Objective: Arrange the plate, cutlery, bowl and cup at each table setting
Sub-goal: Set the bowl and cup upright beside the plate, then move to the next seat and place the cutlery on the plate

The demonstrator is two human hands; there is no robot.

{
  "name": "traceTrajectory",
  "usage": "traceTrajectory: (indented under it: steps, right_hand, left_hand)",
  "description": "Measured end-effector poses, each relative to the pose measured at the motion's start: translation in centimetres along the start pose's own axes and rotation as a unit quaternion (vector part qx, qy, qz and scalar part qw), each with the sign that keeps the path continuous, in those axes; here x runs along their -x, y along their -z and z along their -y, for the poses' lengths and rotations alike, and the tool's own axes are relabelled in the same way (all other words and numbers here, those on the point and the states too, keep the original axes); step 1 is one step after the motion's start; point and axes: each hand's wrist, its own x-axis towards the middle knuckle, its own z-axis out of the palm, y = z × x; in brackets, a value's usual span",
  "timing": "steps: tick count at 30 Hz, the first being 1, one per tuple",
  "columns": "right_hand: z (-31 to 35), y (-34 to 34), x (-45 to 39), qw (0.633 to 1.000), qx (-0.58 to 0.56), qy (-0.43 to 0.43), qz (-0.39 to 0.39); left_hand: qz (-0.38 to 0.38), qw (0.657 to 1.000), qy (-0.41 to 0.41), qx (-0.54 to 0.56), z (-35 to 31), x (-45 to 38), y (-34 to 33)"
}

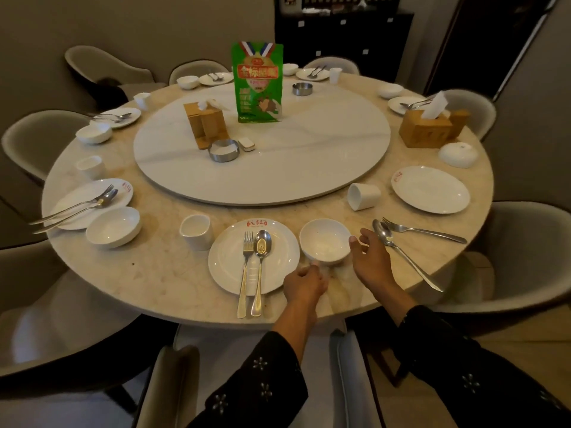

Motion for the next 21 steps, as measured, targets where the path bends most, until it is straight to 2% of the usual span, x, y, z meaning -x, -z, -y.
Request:
traceTrajectory:
  steps: [5, 13, 16, 21]
  right_hand:
    - [3.0, 4.2, 3.6, 0.997, 0.010, 0.061, -0.054]
    - [7.5, 12.0, 8.0, 0.988, 0.007, 0.082, -0.134]
    - [8.1, 14.4, 8.8, 0.984, -0.005, 0.090, -0.153]
    - [5.8, 18.6, 8.8, 0.985, 0.000, 0.099, -0.139]
  left_hand:
    - [0.068, 0.992, -0.090, -0.060, -2.8, 3.0, 0.8]
    - [0.170, 0.963, -0.183, -0.098, -8.0, 10.2, -2.0]
    - [0.191, 0.954, -0.207, -0.102, -7.9, 12.7, -3.1]
    - [0.205, 0.931, -0.258, -0.157, -5.3, 15.0, -5.6]
